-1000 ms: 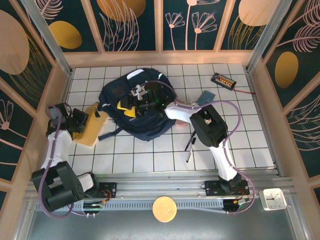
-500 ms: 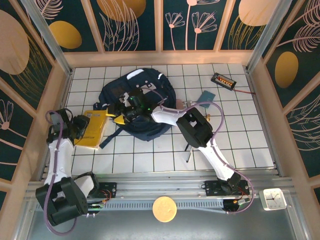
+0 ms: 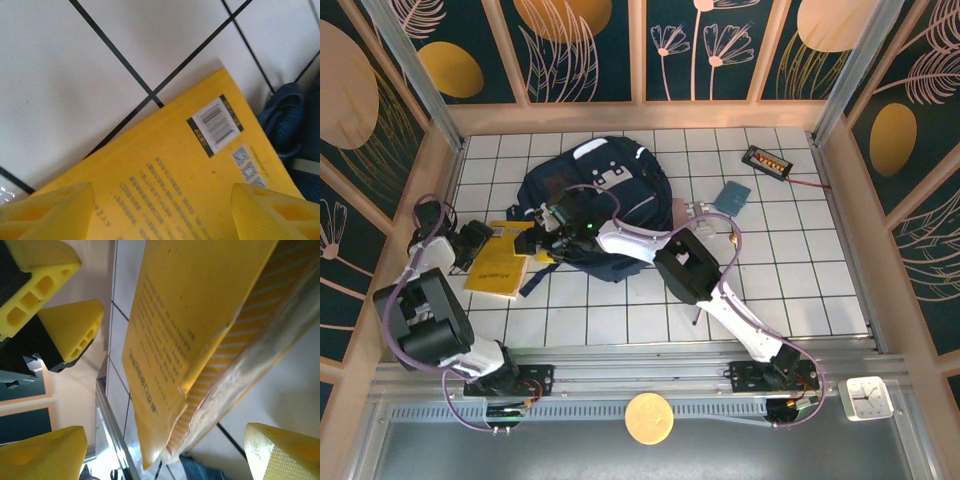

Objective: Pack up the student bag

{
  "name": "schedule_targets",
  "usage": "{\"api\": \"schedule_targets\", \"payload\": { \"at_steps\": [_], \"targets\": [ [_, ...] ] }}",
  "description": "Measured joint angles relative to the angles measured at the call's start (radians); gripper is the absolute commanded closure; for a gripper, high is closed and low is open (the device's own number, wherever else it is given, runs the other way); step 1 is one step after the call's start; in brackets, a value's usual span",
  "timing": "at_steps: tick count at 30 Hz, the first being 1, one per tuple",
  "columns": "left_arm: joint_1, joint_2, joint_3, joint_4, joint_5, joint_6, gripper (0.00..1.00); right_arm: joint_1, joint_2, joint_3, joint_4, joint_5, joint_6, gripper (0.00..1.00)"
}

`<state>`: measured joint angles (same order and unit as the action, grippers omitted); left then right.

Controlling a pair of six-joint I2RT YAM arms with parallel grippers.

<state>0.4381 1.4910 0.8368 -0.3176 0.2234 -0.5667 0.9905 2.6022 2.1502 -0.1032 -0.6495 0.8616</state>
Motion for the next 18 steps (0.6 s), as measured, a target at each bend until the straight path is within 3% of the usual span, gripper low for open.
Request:
{"api": "schedule_targets", "payload": {
  "at_steps": [8, 18],
  "targets": [
    [0.008, 0.127, 0.024, 0.019, -0.034, 0.099, 0.29, 0.013, 0.044, 0.097, -0.089, 0.079, 0.013, 0.18],
    [0.036, 0.174, -0.025, 0.146, 0.01, 0.14, 0.64, 0.024, 0.078, 0.179, -0.169, 0.133, 0.054, 0.22]
  ]
}}
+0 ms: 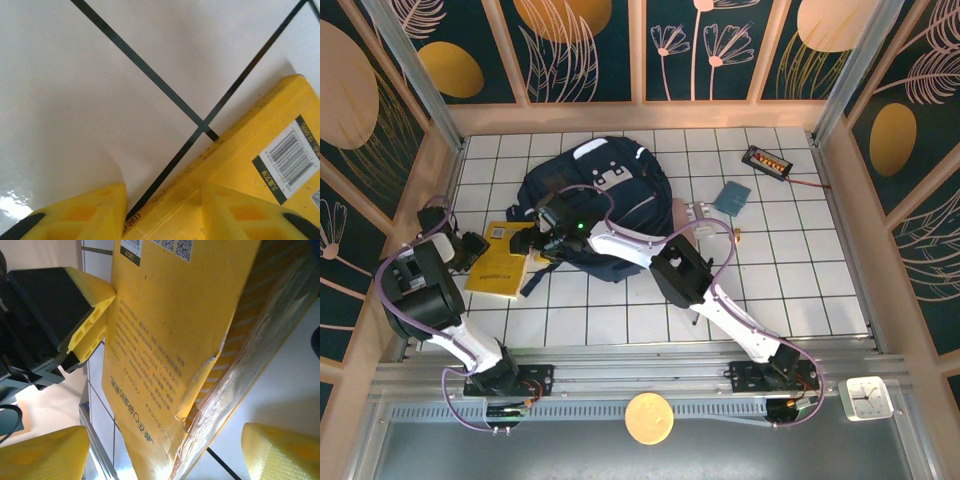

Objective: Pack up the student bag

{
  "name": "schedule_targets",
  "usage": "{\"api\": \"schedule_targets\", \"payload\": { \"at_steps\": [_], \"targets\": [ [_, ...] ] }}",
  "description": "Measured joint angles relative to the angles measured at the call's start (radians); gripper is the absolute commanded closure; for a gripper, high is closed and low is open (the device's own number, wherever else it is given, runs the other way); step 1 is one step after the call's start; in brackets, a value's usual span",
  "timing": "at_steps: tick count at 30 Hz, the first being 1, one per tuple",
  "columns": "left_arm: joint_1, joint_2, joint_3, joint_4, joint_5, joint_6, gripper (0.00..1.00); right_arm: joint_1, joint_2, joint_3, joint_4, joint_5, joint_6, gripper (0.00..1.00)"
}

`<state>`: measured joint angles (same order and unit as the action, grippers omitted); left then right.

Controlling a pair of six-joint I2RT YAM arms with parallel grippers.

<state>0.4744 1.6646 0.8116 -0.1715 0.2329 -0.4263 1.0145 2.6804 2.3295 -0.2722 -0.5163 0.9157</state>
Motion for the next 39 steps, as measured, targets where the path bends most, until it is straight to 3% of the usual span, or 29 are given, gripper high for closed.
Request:
{"api": "schedule_targets", "payload": {
  "at_steps": [8, 17, 20, 22, 24, 26, 29, 31, 33, 36, 39],
  "targets": [
    [0.015, -0.108, -0.235, 0.301, 0.09, -0.051, 0.71, -0.008, 0.016, 0.009, 0.005, -0.034, 0.004, 0.32],
    [0.023, -0.123, -0.27, 0.328, 0.16, -0.11, 0.72, -0.027, -0.016, -0.137, 0.212, -0.145, -0.044, 0.42],
    [0.024, -0.124, -0.27, 0.327, 0.166, -0.114, 0.72, -0.027, -0.016, -0.156, 0.254, -0.158, -0.061, 0.6],
    [0.024, -0.127, -0.273, 0.322, 0.178, -0.118, 0.72, -0.027, -0.019, -0.185, 0.288, -0.155, -0.075, 0.82],
    [0.024, -0.131, -0.274, 0.311, 0.187, -0.121, 0.73, -0.027, -0.028, -0.222, 0.317, -0.146, -0.09, 0.98],
    [0.023, -0.14, -0.275, 0.293, 0.194, -0.125, 0.72, -0.026, -0.043, -0.26, 0.336, -0.135, -0.104, 1.0],
    [0.021, -0.172, -0.273, 0.229, 0.206, -0.13, 0.59, -0.025, -0.084, -0.323, 0.346, -0.129, -0.115, 1.0],
    [0.008, -0.232, -0.264, 0.135, 0.202, -0.133, 0.38, -0.019, -0.126, -0.388, 0.365, -0.128, -0.123, 1.0],
    [-0.008, -0.337, -0.24, 0.02, 0.185, -0.134, 0.26, -0.01, -0.17, -0.456, 0.409, -0.129, -0.126, 1.0],
    [-0.026, -0.515, -0.132, -0.13, 0.12, -0.126, 0.19, 0.004, -0.274, -0.6, 0.506, -0.142, -0.122, 1.0],
    [-0.026, -0.578, 0.021, -0.177, 0.063, -0.116, 0.15, 0.01, -0.407, -0.747, 0.616, -0.167, -0.1, 1.0]
  ]
}}
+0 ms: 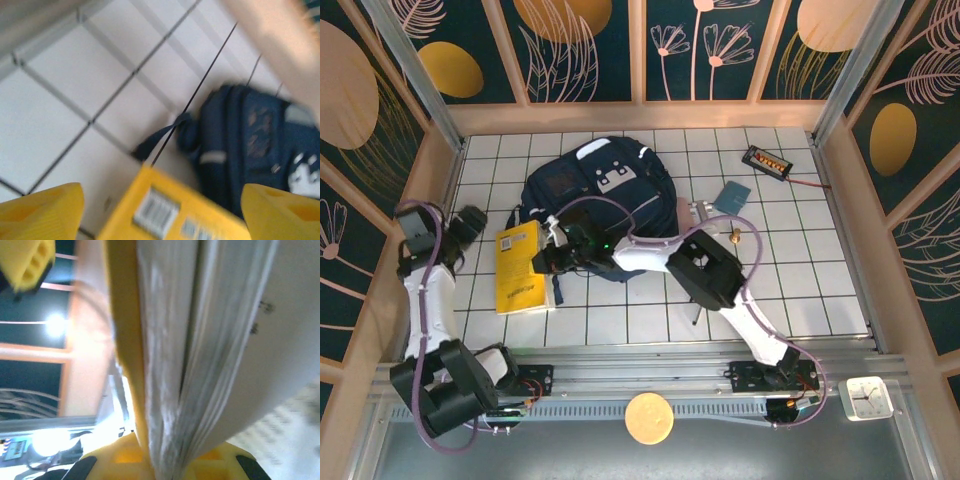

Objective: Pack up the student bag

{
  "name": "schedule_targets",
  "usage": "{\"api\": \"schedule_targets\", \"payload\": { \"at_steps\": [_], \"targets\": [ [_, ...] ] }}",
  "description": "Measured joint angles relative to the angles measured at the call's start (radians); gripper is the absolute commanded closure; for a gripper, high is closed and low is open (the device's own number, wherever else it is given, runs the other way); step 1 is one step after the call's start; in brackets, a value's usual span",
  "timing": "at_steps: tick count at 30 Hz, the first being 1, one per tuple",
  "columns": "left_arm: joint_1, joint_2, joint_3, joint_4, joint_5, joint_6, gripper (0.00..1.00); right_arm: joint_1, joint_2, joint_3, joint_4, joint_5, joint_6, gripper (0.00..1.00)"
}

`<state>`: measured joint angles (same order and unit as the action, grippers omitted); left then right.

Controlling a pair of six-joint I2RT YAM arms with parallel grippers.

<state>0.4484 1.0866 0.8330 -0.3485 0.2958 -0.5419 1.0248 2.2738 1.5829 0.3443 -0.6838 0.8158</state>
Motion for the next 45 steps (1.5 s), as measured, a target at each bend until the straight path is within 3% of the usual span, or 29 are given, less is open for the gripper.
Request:
{"api": "schedule_targets", "payload": {
  "at_steps": [7, 12, 14, 20, 26, 30, 33, 36, 42, 44, 45],
  "targets": [
    [0.0, 0.019, 0.135, -0.111, -0.069, 0.026, 0.12, -0.045, -0.291, -0.214, 0.154, -0.013, 0.01, 1.0],
    [-0.006, 0.056, 0.208, -0.125, -0.053, 0.037, 0.1, -0.097, -0.486, -0.359, 0.214, 0.007, 0.002, 1.0],
    [-0.045, 0.06, 0.214, -0.117, -0.052, 0.045, 0.04, -0.122, -0.578, -0.419, 0.203, 0.029, -0.011, 1.0],
    [-0.4, 0.061, 0.201, -0.032, -0.098, 0.083, 0.01, -0.254, -0.97, -0.563, -0.046, 0.171, -0.114, 1.0],
    [-0.731, 0.15, 0.184, 0.048, -0.193, 0.189, 0.01, -0.476, -1.421, -0.665, -0.415, 0.452, -0.18, 1.0],
    [-0.956, 0.339, 0.252, 0.05, -0.266, 0.298, 0.01, -0.6, -1.55, -0.699, -0.613, 0.563, -0.19, 1.0],
    [-1.085, 0.52, 0.358, 0.034, -0.332, 0.389, 0.01, -0.632, -1.561, -0.739, -0.702, 0.583, -0.189, 1.0],
    [-1.151, 0.665, 0.441, 0.019, -0.381, 0.465, 0.01, -0.635, -1.543, -0.769, -0.754, 0.581, -0.187, 1.0],
    [-1.16, 0.85, 0.565, -0.043, -0.457, 0.551, 0.02, -0.637, -1.538, -0.78, -0.77, 0.578, -0.179, 1.0],
    [-1.161, 0.894, 0.615, -0.066, -0.476, 0.572, 0.08, -0.637, -1.538, -0.78, -0.767, 0.578, -0.177, 1.0],
    [-1.162, 0.912, 0.634, -0.073, -0.489, 0.579, 0.22, -0.637, -1.538, -0.78, -0.766, 0.578, -0.174, 1.0]
  ]
}}
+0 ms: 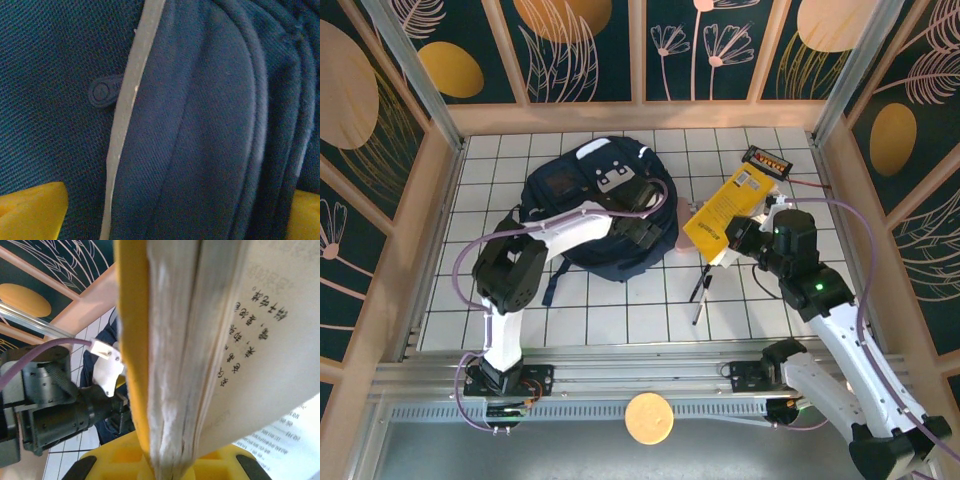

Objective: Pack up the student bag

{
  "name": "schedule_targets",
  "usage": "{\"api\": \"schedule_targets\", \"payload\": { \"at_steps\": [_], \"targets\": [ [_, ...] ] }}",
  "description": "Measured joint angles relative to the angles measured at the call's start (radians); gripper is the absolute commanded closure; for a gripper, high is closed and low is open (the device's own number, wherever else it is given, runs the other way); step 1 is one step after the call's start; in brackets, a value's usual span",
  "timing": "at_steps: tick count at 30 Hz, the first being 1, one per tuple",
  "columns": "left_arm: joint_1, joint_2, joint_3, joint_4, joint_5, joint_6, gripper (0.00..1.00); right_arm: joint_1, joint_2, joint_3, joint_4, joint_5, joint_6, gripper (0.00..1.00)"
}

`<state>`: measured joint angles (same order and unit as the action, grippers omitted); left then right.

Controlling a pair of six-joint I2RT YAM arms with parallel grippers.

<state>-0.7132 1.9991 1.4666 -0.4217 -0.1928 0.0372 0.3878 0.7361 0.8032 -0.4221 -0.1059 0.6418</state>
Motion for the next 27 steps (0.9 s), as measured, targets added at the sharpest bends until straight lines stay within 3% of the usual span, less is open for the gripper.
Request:
{"api": "schedule_targets", "payload": {
  "at_steps": [2, 4, 5, 13, 21, 27],
  "targets": [
    [0.0, 0.023, 0.021, -0.012, -0.01, 0.011, 0.64, 0.0, 0.004, 0.0, 0.006, 0.0, 0.004, 1.0],
    [-0.002, 0.033, 0.033, -0.017, -0.023, 0.016, 0.93, 0.0, 0.016, 0.0, 0.014, -0.005, 0.014, 1.0],
    [-0.002, 0.035, 0.038, -0.018, -0.034, 0.016, 1.0, 0.0, 0.022, 0.0, 0.018, -0.01, 0.017, 1.0],
    [0.015, -0.005, 0.068, -0.081, -0.016, -0.008, 1.0, 0.0, 0.093, 0.006, 0.02, -0.069, 0.038, 1.0],
    [0.065, -0.2, 0.156, -0.183, 0.067, -0.065, 1.0, 0.038, 0.283, 0.039, 0.043, -0.198, 0.057, 1.0],
    [0.067, -0.224, 0.197, -0.245, 0.132, -0.105, 1.0, 0.103, 0.451, 0.082, 0.151, -0.311, 0.088, 1.0]
  ]
}}
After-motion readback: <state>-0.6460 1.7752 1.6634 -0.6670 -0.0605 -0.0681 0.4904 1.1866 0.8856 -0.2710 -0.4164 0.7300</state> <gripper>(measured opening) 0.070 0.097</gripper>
